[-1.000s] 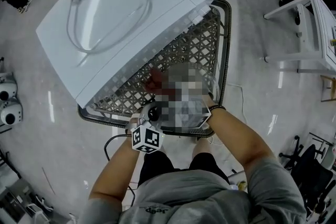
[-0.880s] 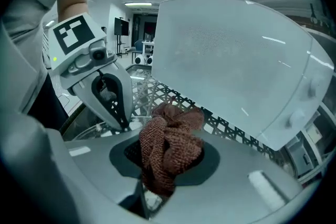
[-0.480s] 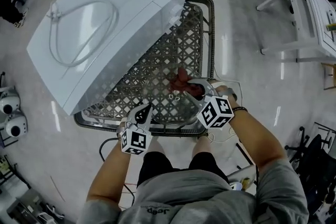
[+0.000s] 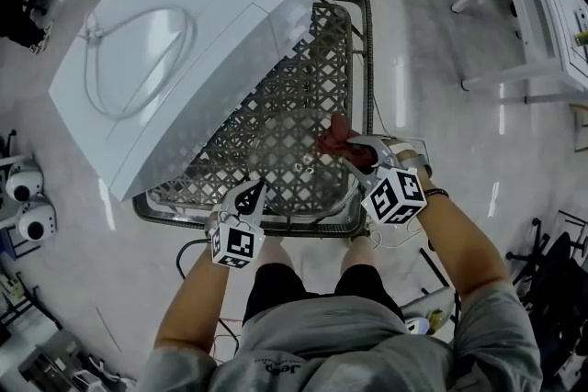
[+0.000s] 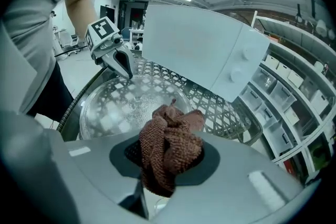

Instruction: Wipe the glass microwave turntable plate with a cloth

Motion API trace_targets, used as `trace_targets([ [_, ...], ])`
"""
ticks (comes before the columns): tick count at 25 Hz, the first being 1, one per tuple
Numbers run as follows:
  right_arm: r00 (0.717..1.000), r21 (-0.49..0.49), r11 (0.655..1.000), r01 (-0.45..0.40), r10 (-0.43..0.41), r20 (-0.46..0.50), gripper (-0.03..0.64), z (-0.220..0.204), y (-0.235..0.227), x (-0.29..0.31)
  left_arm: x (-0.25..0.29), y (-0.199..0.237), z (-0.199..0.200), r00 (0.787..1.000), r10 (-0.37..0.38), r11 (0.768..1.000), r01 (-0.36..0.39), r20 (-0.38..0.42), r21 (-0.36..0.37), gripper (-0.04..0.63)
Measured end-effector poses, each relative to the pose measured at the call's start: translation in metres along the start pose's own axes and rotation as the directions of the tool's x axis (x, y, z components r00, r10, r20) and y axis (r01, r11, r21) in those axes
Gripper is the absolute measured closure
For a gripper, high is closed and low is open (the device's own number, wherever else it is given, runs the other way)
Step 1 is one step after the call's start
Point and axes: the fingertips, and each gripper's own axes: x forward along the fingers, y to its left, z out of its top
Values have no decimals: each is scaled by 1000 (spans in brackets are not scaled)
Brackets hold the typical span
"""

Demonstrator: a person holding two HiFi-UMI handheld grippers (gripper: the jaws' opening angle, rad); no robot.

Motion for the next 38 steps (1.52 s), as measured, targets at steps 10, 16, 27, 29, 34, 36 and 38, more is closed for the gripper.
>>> trace_targets([
  [10, 908, -61, 962, -267, 272, 317, 509, 148, 68, 38, 1, -2, 2, 1000, 4, 1000, -4, 5, 1, 598],
  [16, 829, 68, 844, -531, 502, 245, 509, 164, 93, 91, 1, -1, 1, 1000, 0, 1000, 0, 6, 3, 598],
  [27, 858, 30, 858, -513, 511, 60, 510, 113, 83, 81, 2, 0, -2, 1000, -3, 1000, 3, 8, 1, 598],
  [29, 869, 31, 869, -494, 493, 37, 509, 94, 80, 68, 2, 1, -3, 1000, 0, 1000, 0, 7, 0, 598],
  [34, 896, 62, 895, -441, 443, -16, 509, 38, 68, 26, 1, 2, -2, 1000, 6, 1000, -6, 6, -4, 598],
  [36, 906, 74, 906, -416, 420, -48, 509, 15, 62, 9, 1, 2, -1, 1000, 6, 1000, -6, 7, -5, 598],
  [38, 916, 84, 918, -387, 393, -83, 509, -6, 55, -7, 0, 2, -1, 1000, 5, 1000, -5, 6, -4, 598],
])
